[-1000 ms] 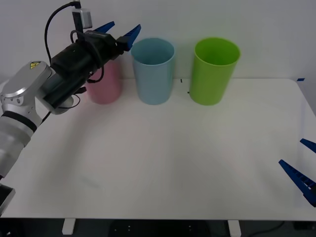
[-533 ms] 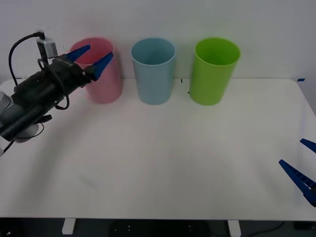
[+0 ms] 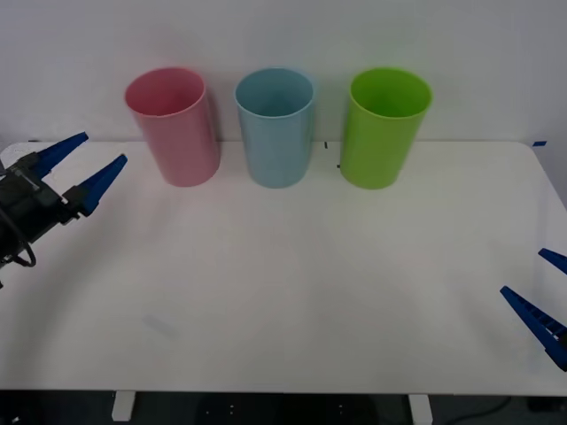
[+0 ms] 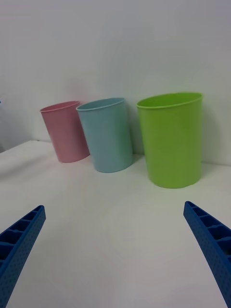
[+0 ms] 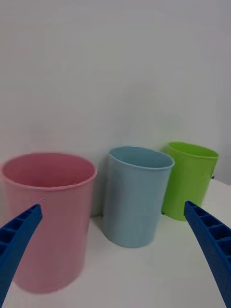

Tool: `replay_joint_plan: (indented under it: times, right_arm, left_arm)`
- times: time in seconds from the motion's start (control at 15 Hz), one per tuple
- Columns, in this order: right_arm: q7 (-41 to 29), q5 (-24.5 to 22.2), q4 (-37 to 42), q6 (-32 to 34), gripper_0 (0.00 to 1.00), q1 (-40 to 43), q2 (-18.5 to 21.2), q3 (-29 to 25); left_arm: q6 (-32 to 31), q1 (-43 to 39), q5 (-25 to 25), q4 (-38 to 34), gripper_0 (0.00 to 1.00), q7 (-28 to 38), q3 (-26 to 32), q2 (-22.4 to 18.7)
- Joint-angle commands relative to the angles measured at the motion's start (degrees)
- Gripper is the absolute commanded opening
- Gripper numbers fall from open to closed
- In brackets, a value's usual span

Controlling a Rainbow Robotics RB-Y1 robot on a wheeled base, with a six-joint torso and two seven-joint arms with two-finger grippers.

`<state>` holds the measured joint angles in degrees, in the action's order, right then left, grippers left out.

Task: Grasp the object on the table and drop it into the matching bin: aluminum can to the light blue bin, PET bottle to the pink bin.

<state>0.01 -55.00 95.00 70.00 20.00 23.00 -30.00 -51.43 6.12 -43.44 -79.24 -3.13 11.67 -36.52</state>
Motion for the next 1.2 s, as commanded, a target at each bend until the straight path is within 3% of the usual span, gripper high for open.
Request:
replay_joint_plan:
  times: [0.07, 0.4, 0.6, 1.2]
  right_arm:
    - [-0.01, 0.0, 0.0, 0.0, 1.0, 0.0, 0.0, 0.0]
    - [-0.01, 0.0, 0.0, 0.0, 1.0, 0.0, 0.0, 0.0]
    - [-0.01, 0.0, 0.0, 0.0, 1.0, 0.0, 0.0, 0.0]
    - [-0.01, 0.0, 0.0, 0.0, 1.0, 0.0, 0.0, 0.0]
  left_arm:
    - [-4.65, -6.48, -1.91, -2.94, 1.0, -0.21, 5.82, 0.04]
    - [-12.47, -16.23, -3.67, -7.51, 1.0, -0.48, 14.08, -0.05]
    - [-13.35, -20.63, -5.43, -10.05, 1.0, -0.57, 16.89, 0.04]
    - [-14.32, -24.67, -5.6, -10.49, 1.0, -1.36, 16.54, -0.13]
